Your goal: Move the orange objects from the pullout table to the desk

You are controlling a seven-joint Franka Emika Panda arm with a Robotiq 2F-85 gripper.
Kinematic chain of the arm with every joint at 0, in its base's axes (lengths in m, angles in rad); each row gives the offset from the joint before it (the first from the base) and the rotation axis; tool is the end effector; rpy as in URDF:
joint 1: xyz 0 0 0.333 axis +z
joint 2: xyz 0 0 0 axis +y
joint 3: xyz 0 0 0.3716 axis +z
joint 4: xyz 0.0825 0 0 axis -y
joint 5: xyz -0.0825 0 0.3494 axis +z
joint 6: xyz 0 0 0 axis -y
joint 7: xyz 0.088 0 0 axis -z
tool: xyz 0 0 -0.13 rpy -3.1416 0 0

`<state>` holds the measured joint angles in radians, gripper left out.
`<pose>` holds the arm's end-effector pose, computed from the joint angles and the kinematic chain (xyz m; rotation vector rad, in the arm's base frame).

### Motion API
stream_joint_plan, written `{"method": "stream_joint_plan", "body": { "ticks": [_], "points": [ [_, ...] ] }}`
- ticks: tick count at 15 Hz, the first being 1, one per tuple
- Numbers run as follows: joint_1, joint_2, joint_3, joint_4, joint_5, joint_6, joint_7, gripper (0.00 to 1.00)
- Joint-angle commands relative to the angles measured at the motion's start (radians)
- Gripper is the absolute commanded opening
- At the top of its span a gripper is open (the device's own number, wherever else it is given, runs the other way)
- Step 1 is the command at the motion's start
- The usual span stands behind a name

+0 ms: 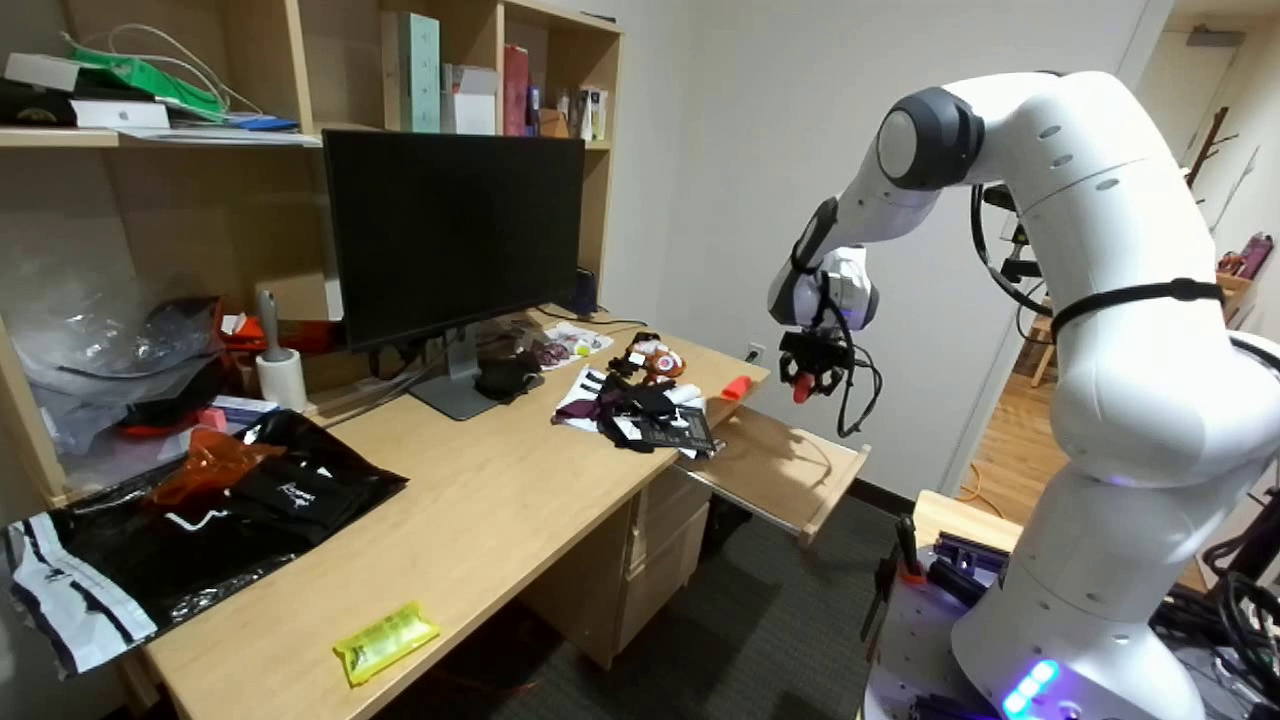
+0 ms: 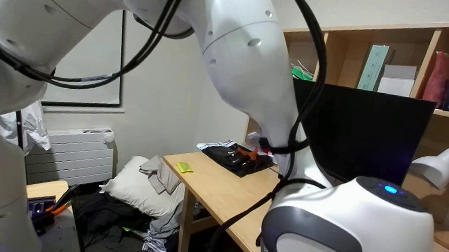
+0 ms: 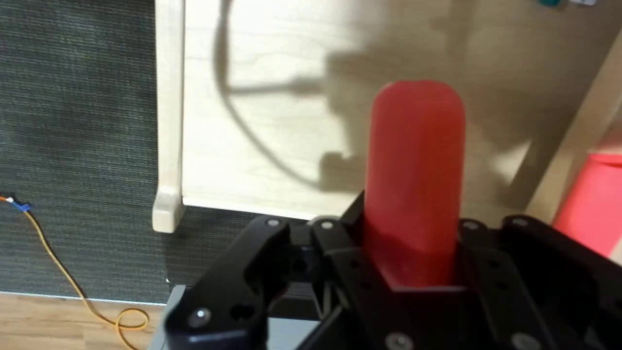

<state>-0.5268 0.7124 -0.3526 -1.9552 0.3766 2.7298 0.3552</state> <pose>0.4130 -0.4875 0.1880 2.2544 -2.0563 0.1733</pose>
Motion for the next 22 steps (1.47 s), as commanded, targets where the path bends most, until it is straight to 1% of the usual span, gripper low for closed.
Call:
{"method": "stream_joint_plan", "body": {
  "ticks": [1,2,4,7,8,10,12,14,16,19,22],
  "points": [
    [0.016,-0.06,0.0,0.026,-0.029,-0.086,-0.03,0.08],
    [0.015,-0.028,-0.004,0.03,-0.013,-0.048,0.001,0.09],
    [0.022,-0.044,-0.003,0.04,-0.017,-0.069,0.0,0.09],
    [0.022,-0.044,-0.003,0.039,-0.017,-0.069,-0.004,0.09],
    [0.021,-0.044,-0.003,0.038,-0.017,-0.069,-0.005,0.07],
    [0.056,-0.023,-0.041,0.084,-0.06,-0.155,0.048,0.08],
    [0.077,0.004,-0.061,0.172,-0.092,-0.295,0.112,0.08],
    [0.095,0.045,-0.071,0.297,-0.115,-0.432,0.199,0.08],
    [0.097,0.087,-0.065,0.426,-0.111,-0.542,0.282,0.08],
    [0.099,0.178,-0.058,0.604,-0.123,-0.615,0.408,0.08],
    [0.088,0.3,-0.053,0.76,-0.136,-0.598,0.527,0.08]
  ]
}}
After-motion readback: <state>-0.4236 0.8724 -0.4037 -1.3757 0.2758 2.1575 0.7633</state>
